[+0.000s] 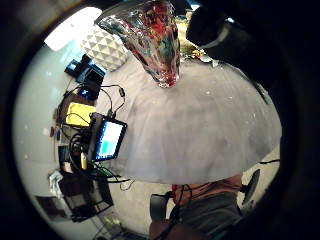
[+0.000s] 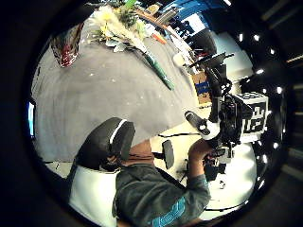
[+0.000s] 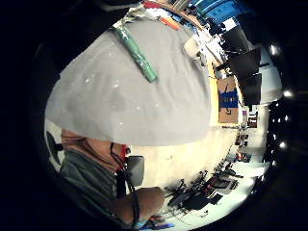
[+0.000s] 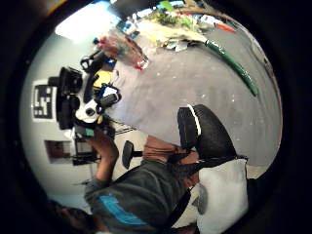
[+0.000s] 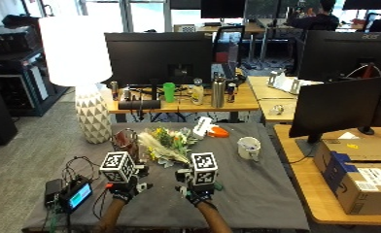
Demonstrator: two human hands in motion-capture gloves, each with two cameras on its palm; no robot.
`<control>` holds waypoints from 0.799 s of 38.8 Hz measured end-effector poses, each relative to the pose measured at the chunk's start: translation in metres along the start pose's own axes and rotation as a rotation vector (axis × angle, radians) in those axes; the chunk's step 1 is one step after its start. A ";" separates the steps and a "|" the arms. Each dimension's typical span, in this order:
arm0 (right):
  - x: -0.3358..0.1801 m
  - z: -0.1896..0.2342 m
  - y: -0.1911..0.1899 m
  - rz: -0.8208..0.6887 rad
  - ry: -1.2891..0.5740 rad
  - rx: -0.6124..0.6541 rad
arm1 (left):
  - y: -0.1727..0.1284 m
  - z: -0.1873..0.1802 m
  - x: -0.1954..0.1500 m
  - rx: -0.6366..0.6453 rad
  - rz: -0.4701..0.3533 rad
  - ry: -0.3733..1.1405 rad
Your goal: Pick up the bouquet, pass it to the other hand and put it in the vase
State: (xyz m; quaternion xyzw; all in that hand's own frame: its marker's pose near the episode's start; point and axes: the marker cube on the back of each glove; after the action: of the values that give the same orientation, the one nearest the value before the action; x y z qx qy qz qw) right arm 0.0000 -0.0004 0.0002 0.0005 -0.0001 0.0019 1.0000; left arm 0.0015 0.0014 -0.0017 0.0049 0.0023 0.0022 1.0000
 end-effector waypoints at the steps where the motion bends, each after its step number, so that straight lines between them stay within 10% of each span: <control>1: 0.000 0.001 -0.001 0.000 0.002 0.002 | 0.000 0.000 0.000 0.003 0.001 0.001; 31: 0.018 -0.001 -0.006 0.009 -0.029 0.026 | 0.000 0.003 -0.018 0.064 -0.008 0.017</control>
State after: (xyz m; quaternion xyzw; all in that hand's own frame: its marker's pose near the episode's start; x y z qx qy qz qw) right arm 0.0178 -0.0060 -0.0010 0.0135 -0.0146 0.0064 0.9998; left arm -0.0164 0.0017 0.0016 0.0371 0.0110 -0.0015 0.9992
